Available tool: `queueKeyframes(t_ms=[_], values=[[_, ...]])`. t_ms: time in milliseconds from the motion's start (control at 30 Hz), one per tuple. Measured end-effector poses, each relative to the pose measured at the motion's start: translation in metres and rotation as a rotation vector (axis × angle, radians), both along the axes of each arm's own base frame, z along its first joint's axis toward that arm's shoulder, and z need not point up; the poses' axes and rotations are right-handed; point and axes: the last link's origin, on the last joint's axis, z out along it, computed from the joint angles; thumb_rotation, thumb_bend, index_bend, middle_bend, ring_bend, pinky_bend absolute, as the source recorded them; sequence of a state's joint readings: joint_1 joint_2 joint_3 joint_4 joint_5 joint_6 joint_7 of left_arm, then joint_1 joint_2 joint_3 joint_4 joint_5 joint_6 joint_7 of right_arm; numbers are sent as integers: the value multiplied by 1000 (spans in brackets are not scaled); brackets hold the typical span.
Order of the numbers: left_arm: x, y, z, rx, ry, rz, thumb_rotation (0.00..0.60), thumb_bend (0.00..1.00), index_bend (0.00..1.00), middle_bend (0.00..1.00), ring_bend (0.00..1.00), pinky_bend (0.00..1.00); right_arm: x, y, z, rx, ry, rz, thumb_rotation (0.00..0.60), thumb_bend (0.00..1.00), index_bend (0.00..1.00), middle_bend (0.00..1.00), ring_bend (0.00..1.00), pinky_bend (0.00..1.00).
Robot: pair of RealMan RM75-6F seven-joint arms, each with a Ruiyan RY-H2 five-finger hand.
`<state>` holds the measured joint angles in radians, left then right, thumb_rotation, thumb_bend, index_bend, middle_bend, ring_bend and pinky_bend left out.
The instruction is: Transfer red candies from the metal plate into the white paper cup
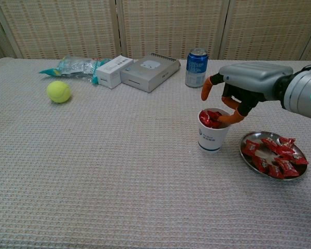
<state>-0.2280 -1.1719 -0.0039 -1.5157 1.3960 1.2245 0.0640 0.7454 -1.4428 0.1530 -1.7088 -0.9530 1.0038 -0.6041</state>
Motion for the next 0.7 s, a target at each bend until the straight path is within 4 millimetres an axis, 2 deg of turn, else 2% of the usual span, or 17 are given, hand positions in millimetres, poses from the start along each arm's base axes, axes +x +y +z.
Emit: queueKeyframes(t_ms=[133, 367, 467, 567, 700], values=[[0, 0, 1, 4, -2, -2, 600, 473, 0, 103, 96, 264, -10, 6, 11, -23, 10, 4, 600, 241, 250, 843, 891, 1000], [1, 0, -3, -7, 10, -2, 600, 472, 0, 103, 96, 263, -62, 39, 30, 5, 119, -16, 600, 240, 290, 844, 887, 1000], [1, 0, -6, -14, 19, 0, 600, 473, 0, 103, 96, 264, -85, 54, 32, 30, 180, -27, 600, 240, 304, 843, 887, 1000], [1, 0, -8, -15, 23, 4, 600, 472, 0, 103, 96, 264, -102, 61, 32, 43, 225, -38, 600, 240, 323, 843, 887, 1000], [0, 0, -7, -11, 23, 7, 600, 473, 0, 103, 96, 264, -116, 67, 28, 72, 251, -55, 600, 240, 326, 843, 887, 1000]])
